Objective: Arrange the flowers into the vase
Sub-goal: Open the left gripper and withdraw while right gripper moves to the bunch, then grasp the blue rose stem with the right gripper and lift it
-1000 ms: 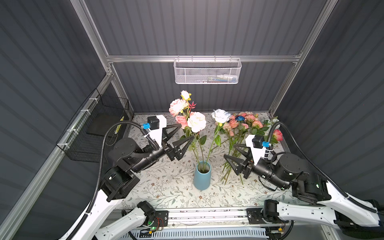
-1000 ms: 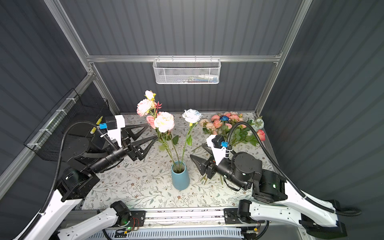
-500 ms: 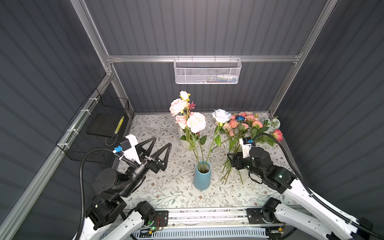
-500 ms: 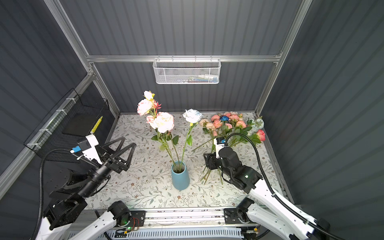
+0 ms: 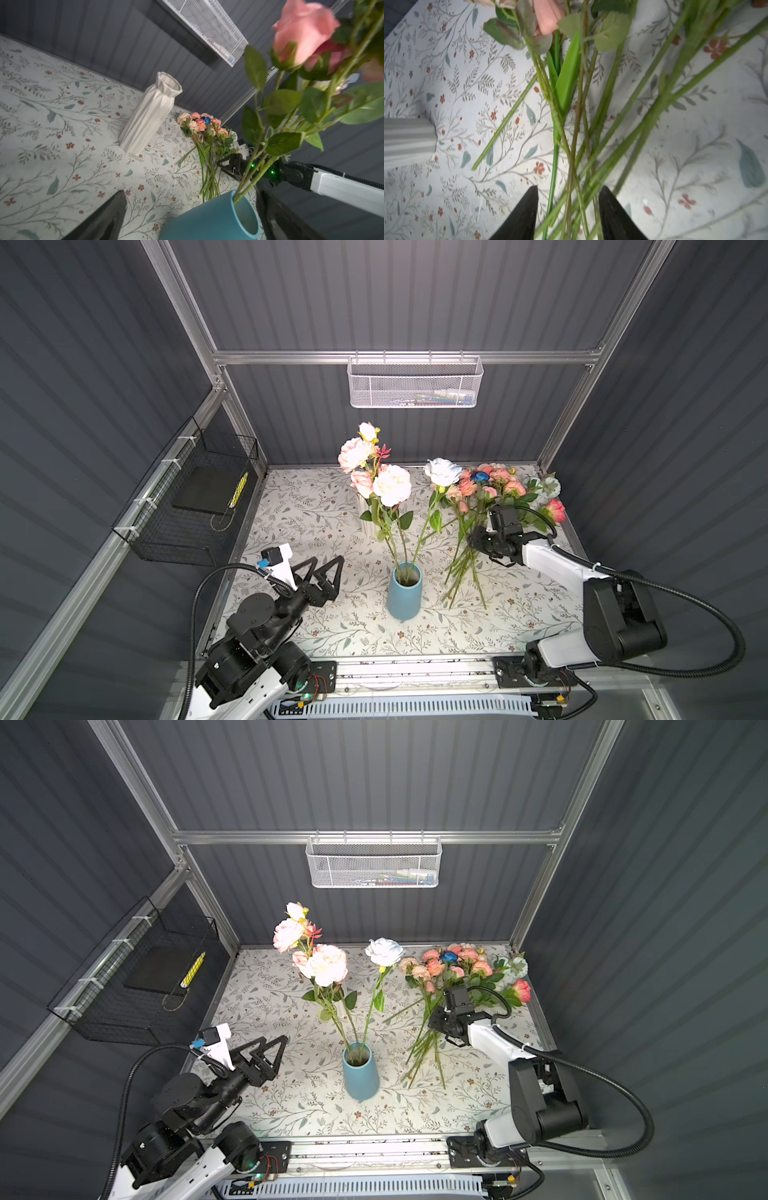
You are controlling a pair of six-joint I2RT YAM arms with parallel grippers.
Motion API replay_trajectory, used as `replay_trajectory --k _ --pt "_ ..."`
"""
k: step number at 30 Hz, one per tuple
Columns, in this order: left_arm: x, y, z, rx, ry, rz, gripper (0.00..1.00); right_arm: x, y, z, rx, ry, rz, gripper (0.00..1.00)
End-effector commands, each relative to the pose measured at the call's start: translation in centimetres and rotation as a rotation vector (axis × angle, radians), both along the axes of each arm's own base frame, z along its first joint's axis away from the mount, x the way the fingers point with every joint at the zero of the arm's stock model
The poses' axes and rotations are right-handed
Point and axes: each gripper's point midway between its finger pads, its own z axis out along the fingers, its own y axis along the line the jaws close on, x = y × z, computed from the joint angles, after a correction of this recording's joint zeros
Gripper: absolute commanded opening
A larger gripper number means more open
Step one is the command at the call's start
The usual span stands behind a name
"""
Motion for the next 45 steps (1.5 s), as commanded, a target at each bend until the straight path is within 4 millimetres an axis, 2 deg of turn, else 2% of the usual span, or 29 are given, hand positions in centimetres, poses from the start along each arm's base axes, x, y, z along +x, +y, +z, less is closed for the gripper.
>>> replay_trajectory --k 1,5,11,15,19,22,25,32,40,45 --pt "-0.1 0.2 -1.9 -0.025 0.074 0.015 1.0 2.5 -0.1 0.1 0.013 -0.013 -0.029 0.46" --pt "-0.1 0.2 -2.2 -0.022 0.081 0.018 1.0 3.9 -0.6 -1.0 -0.013 0.022 -0.059 0.38" --pt "-0.1 0.4 -1.9 -0.005 0.077 0.026 1.0 4.2 -1.1 -2.3 -0.053 0.082 -0.081 0.3" --pt "-0.1 0.5 -2.0 0.001 0.076 0.031 1.0 4.3 -0.6 -2.4 -0.034 0.079 -0.057 0.2" --pt "-0.1 0.5 -2.1 0.006 0.076 0.029 1.0 4.3 -0.2 -2.4 -0.021 0.077 -0.04 0.17" --pt "-0.1 0.7 -2.1 0.009 0.079 0.035 1.0 4.3 -0.1 -2.0 -0.016 0.07 -0.033 0.07" --pt "-0.2 0.8 -1.9 0.008 0.076 0.037 1.0 4.1 0.1 -1.0 -0.003 0.037 -0.019 0.0" --pt "-0.1 0.8 -1.6 0.007 0.071 0.04 1.0 2.8 0.1 2.9 0.007 -0.075 0.018 0.0" --pt "0.2 0.6 -1.6 0.016 0.075 0.041 1.0 0.1 -0.2 7.5 0.023 -0.224 0.056 0.0" --pt "0.3 0.6 -1.6 0.02 0.076 0.047 1.0 -2.2 -0.7 11.7 0.04 -0.359 0.062 0.0"
